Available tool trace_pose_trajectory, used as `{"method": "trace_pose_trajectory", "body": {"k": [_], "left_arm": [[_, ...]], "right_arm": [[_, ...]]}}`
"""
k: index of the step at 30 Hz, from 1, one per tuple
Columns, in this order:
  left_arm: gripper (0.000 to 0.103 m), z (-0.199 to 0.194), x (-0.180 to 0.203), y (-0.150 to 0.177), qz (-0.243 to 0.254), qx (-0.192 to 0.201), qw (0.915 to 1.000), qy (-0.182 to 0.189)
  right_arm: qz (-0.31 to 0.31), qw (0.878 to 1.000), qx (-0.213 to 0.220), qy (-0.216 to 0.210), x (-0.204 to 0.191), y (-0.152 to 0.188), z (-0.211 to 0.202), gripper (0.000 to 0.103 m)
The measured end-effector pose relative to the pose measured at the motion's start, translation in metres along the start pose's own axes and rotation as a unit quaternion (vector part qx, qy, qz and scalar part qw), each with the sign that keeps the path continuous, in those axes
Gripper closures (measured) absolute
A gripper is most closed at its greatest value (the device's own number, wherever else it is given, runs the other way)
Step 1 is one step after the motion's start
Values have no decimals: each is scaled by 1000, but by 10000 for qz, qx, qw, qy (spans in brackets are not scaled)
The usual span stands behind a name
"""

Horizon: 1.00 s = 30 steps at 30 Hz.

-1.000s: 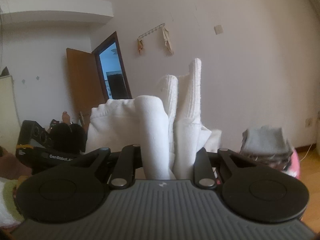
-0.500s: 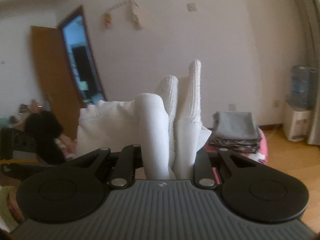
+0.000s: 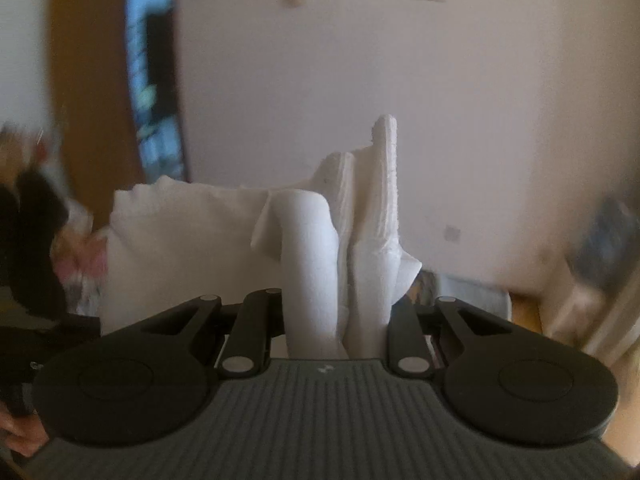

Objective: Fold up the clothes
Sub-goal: 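Carry the folded shirt with both grippers toward the clothes stack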

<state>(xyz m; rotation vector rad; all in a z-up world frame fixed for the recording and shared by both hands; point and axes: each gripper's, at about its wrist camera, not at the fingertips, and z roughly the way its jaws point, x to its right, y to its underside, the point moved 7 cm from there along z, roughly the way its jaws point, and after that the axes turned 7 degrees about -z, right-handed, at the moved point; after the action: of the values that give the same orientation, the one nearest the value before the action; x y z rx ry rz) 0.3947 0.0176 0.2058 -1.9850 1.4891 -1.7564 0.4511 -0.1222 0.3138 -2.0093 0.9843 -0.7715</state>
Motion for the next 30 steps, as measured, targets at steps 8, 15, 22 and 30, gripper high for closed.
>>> {"method": "trace_pose_trajectory", "body": {"k": [8,15,22,30], "left_arm": [[83,125,-123,-21,-1209,1010,9754,-1542],[83,170,-250,-11,-2006,999,9466,-2318],[81,160,-268,-12,-2291,668,9510,-1968],[80,155,-272,-16,-2621,222,9489,-1745]], "right_arm": [[-2705,9471,-232,-1714,-23,-69,241,86],[-3410,8935,-920,-2772,-112,-4,444,85],[-2788,9079,-959,-2980,-124,10,481,46],[658,9611,-97,-2679,19,2,419,18]]}}
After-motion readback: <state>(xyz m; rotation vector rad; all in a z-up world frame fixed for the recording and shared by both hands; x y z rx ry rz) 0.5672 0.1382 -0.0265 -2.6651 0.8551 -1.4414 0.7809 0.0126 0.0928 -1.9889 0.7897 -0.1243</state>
